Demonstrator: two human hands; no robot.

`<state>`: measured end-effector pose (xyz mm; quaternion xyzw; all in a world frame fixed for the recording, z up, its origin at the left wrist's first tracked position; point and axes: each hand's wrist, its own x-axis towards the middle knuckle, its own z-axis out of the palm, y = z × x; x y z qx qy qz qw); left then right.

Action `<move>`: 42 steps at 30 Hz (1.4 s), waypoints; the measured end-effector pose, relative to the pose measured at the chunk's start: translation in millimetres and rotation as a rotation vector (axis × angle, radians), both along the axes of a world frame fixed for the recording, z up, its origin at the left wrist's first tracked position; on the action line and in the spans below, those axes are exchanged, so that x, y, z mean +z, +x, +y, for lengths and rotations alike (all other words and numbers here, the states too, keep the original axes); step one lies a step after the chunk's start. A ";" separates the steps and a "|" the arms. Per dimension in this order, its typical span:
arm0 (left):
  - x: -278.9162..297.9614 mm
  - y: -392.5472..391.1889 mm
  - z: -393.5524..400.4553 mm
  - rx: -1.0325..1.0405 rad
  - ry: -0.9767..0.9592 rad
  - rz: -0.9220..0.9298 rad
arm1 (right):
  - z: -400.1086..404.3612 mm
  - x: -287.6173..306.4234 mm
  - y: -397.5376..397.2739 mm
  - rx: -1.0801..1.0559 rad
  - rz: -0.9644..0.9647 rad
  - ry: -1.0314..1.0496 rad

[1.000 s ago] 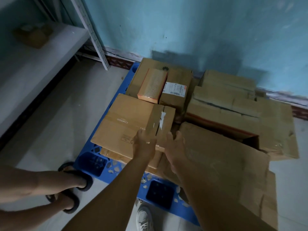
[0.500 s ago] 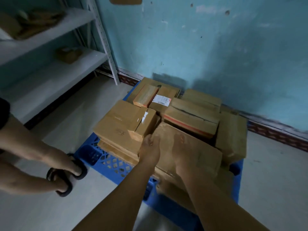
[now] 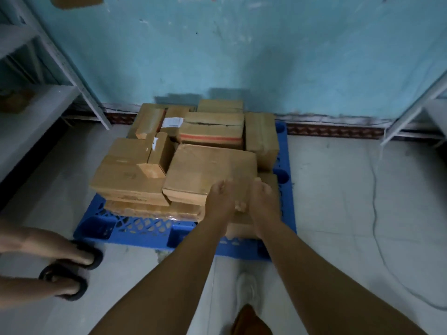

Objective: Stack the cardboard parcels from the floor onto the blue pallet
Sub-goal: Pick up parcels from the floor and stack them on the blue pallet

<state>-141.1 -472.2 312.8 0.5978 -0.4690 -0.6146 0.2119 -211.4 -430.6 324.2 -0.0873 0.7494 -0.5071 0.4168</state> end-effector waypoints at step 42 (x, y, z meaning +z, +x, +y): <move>-292.9 -371.3 544.3 -1.034 0.041 -0.406 | 632.5 -311.0 -314.5 -0.826 -0.296 0.325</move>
